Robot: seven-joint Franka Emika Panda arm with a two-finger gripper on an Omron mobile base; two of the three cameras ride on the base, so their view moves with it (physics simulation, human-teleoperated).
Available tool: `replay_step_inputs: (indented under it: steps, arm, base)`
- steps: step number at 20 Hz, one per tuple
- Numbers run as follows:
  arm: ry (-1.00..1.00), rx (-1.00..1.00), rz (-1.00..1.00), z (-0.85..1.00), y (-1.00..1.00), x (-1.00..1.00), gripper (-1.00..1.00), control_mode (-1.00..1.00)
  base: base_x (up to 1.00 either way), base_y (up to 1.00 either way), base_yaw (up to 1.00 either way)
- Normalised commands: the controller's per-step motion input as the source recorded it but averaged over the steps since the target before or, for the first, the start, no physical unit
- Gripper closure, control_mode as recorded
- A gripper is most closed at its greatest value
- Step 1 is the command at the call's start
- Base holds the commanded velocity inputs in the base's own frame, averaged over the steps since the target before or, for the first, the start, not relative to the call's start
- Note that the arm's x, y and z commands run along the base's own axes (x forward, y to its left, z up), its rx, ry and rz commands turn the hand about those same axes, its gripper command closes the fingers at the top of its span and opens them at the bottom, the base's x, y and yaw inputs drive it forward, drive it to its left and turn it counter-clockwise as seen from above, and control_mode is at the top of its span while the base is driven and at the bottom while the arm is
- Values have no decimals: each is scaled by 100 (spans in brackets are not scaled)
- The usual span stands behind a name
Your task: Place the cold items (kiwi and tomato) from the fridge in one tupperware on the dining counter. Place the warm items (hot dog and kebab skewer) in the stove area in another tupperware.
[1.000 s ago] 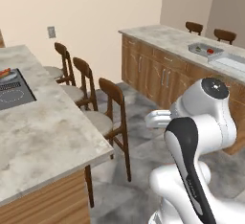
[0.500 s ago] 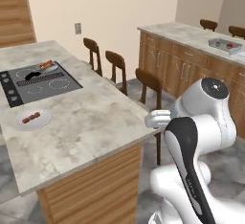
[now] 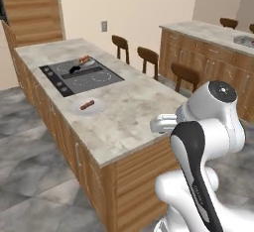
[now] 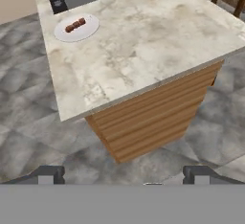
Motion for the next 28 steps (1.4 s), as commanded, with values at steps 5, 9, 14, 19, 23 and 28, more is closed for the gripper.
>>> replay_step_inputs:
  steps: [5,9,14,19,23,28]
  arm:
    - [0,0,0,0,0,0,-100,100]
    - [0,0,0,0,0,0,-100,100]
    - [0,0,0,0,0,0,-100,100]
    - [0,0,0,0,0,0,-100,100]
    - [0,0,0,0,0,0,-100,100]
    - [0,0,0,0,0,0,-100,100]
  base:
    - [-1,100,-11]
    - [23,100,-32]
    - [28,99,-44]
    - [23,76,-57]
    - [30,65,-60]
    - [32,82,-55]
